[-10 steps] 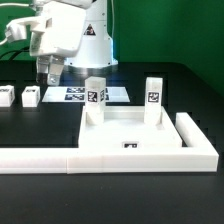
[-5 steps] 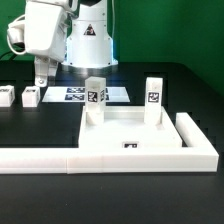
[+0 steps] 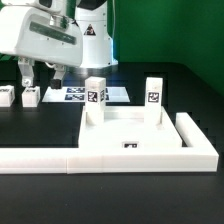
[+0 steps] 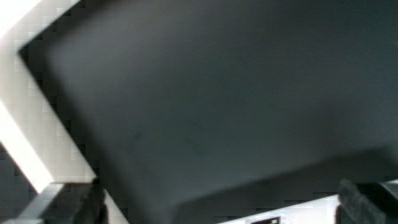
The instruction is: Assemble square table
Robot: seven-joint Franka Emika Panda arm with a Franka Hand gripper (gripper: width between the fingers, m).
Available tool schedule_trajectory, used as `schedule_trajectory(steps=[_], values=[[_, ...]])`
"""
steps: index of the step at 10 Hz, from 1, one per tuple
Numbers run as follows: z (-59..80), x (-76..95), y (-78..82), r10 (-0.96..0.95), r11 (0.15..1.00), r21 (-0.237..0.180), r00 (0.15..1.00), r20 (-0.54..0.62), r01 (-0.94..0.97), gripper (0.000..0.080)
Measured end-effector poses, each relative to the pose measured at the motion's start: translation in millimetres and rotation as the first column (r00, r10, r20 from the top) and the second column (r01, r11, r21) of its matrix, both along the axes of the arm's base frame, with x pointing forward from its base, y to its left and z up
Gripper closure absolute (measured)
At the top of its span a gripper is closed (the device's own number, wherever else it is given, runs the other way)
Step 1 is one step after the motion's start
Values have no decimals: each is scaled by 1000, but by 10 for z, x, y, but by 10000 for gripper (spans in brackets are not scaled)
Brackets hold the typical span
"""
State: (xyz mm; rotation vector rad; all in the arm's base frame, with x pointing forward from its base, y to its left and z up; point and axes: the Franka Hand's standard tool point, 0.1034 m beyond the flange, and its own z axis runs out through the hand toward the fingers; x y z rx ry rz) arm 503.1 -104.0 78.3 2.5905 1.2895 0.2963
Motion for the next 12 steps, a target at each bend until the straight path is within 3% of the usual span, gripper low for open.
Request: schedule_trajectory(steps=[3, 7, 10, 12], values=[[-16, -88, -198, -286, 956, 60, 958, -39, 288, 151], [-20, -78, -203, -487, 863, 130, 872, -38, 488, 151], [-56, -137, -202, -556, 817, 139, 828, -68, 560, 151], [-117, -326, -252, -593, 786, 104, 790, -156, 610, 151]])
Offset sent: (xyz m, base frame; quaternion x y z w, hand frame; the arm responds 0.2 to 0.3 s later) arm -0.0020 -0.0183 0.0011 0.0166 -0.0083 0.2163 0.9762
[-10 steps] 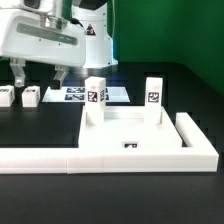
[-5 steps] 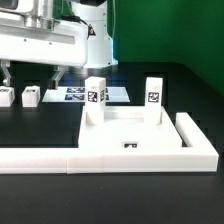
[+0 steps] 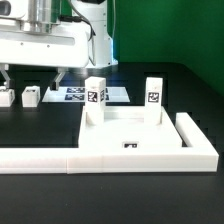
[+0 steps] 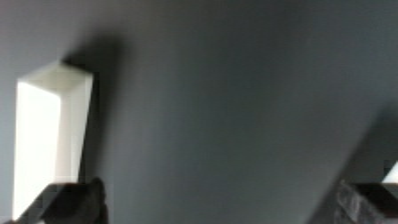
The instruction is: Assemble square table
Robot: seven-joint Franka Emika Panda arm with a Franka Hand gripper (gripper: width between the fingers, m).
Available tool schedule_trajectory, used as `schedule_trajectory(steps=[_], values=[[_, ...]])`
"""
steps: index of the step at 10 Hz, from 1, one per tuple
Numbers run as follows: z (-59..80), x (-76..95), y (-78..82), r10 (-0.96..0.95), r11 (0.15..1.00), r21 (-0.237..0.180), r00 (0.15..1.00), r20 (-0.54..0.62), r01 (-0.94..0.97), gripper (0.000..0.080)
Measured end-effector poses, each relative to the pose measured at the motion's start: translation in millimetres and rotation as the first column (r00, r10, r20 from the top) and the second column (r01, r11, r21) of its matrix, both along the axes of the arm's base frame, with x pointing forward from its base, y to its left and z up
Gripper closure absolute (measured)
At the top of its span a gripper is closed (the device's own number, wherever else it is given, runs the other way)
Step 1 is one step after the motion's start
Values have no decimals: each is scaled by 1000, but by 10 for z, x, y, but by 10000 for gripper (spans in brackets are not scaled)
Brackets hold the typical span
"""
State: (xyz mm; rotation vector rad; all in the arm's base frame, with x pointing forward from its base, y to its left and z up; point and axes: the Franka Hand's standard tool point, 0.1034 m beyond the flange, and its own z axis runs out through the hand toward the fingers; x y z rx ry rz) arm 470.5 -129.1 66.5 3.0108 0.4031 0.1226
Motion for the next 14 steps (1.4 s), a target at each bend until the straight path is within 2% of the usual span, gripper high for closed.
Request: schedule_trajectory(steps=[3, 7, 8, 11, 14], values=[[-60, -135, -56, -23, 1000, 11, 999, -46, 23, 151], [-70, -151, -65, -37, 999, 16, 998, -53, 38, 151], [-95, -236, -145, -108, 993, 31, 992, -69, 110, 151], [-192, -482, -178, -170, 983, 43, 975, -140, 178, 151], [-224, -572, -200, -193, 978, 49, 967, -168, 204, 151]])
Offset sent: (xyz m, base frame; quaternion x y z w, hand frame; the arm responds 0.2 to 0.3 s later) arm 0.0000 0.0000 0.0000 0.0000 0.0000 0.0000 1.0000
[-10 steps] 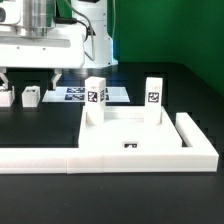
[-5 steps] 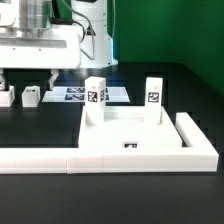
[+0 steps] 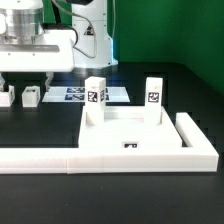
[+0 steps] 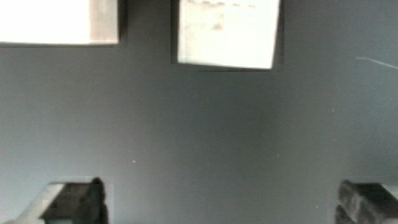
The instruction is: Assemble square table
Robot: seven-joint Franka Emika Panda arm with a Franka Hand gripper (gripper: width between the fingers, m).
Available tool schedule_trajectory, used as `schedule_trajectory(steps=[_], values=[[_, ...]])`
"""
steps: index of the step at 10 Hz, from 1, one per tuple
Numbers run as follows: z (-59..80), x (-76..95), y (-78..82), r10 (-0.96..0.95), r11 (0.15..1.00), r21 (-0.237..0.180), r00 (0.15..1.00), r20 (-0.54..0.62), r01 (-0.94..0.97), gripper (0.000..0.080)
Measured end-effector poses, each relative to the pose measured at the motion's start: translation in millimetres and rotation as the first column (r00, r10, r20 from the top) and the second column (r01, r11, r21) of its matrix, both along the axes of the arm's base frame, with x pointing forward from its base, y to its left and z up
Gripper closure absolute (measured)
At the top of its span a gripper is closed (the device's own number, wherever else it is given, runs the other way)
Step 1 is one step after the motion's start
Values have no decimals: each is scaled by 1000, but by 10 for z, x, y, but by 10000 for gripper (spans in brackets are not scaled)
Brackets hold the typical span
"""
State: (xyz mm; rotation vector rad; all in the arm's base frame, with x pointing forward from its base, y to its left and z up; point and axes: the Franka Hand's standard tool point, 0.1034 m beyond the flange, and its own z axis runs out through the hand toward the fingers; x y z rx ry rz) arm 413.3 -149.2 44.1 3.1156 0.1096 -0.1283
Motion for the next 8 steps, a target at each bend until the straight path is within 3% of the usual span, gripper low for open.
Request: schedule_trajectory(steps=[2, 5, 8], values=[[-12, -11, 32, -25, 1000, 2, 999, -22, 25, 151], [-75, -114, 119, -53, 999, -9, 971, -234, 52, 151], [10, -215, 93, -61, 998, 0, 904, -424, 67, 151]])
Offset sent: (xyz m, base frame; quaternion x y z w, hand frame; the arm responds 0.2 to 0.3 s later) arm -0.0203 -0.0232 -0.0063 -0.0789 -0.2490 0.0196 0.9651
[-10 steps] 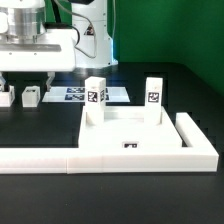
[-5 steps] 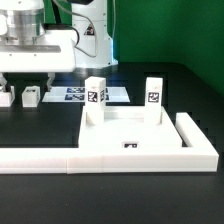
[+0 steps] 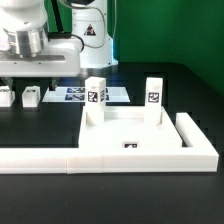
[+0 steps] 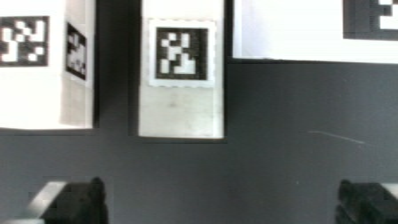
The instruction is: Assemble square table
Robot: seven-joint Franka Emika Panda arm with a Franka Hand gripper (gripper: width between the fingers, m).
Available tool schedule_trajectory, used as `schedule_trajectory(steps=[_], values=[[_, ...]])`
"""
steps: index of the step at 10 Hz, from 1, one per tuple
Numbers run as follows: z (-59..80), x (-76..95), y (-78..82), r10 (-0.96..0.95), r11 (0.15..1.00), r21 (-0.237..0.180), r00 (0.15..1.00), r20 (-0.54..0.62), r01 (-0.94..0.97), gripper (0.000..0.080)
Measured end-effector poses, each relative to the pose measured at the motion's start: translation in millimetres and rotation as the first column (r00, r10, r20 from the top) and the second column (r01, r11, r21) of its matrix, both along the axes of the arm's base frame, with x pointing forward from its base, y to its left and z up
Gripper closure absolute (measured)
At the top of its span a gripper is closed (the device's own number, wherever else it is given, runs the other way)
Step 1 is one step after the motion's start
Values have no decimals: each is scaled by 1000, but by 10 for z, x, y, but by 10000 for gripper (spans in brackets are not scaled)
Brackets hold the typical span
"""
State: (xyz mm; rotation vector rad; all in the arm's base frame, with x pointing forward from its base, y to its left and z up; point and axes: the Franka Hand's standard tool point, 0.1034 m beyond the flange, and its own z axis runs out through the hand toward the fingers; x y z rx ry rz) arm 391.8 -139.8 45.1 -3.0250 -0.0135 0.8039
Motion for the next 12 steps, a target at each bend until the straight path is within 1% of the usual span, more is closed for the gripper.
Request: schedule_trajectory(steps=[2, 3, 4, 5, 7, 8, 12], values=[[-47, 22, 34, 8, 1000, 9, 995, -102, -7, 151], [-71, -22, 36, 14, 1000, -2, 983, -183, -15, 151], [-146, -46, 14, 47, 998, -18, 969, -244, -53, 151], [-217, -118, -38, 63, 998, -11, 962, -267, -68, 151], [-270, -270, -125, 71, 997, 4, 961, -267, -73, 151], [-276, -301, -147, 68, 998, 5, 960, -272, -69, 151], [-290, -318, -123, 64, 998, 7, 959, -277, -65, 151]])
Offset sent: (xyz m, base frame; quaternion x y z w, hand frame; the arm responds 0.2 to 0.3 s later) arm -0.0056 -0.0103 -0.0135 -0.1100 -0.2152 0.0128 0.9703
